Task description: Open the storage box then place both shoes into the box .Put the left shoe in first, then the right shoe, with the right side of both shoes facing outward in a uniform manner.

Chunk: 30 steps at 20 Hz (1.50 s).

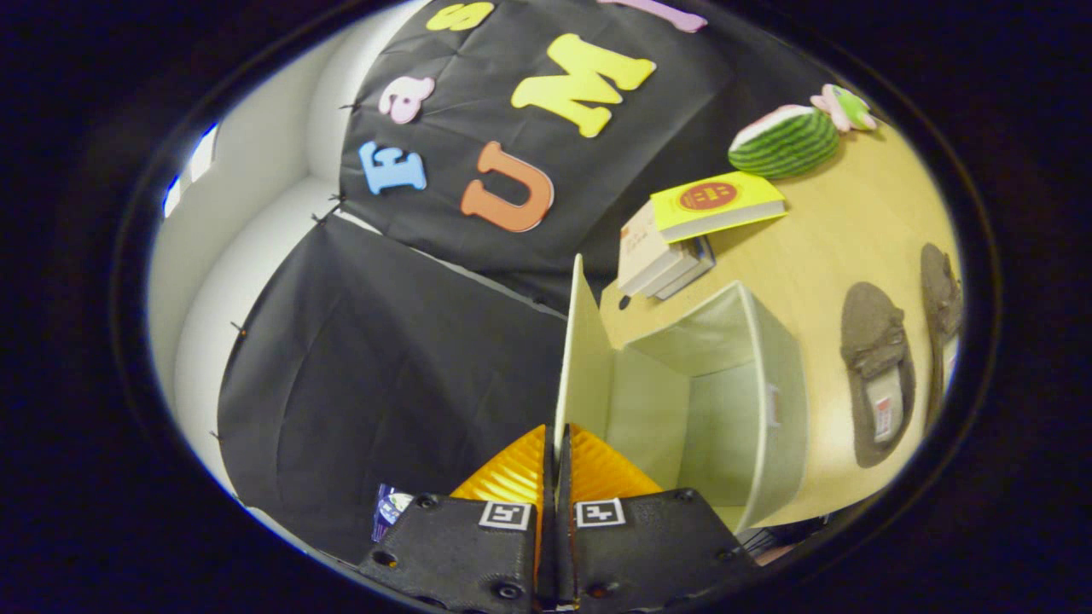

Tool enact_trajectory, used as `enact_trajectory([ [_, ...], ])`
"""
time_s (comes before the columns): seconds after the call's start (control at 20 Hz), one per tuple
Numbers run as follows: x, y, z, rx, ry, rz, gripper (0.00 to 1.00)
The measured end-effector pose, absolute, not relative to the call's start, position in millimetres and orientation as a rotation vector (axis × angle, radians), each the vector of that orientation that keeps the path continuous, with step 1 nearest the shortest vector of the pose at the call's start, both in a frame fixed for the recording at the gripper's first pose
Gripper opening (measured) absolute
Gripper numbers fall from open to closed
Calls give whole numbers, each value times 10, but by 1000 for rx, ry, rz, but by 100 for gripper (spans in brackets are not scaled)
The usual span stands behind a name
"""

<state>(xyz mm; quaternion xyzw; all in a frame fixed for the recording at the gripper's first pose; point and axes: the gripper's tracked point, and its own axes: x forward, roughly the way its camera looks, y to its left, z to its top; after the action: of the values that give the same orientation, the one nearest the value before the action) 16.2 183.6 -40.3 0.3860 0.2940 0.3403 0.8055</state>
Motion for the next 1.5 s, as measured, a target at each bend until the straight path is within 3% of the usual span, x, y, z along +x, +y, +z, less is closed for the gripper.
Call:
enact_trajectory([
  [0.45,100,3279,-272,531,627,853,7],
  [0.5,84,3390,-256,498,617,875,10],
  [0.65,15,3547,-225,405,568,908,35],
  [0.8,40,3475,-132,353,487,889,69],
  [1.0,53,3134,-257,231,406,809,94],
  [1.1,109,2860,-243,178,345,734,100],
  [1.5,132,1662,-46,91,196,467,99],
])
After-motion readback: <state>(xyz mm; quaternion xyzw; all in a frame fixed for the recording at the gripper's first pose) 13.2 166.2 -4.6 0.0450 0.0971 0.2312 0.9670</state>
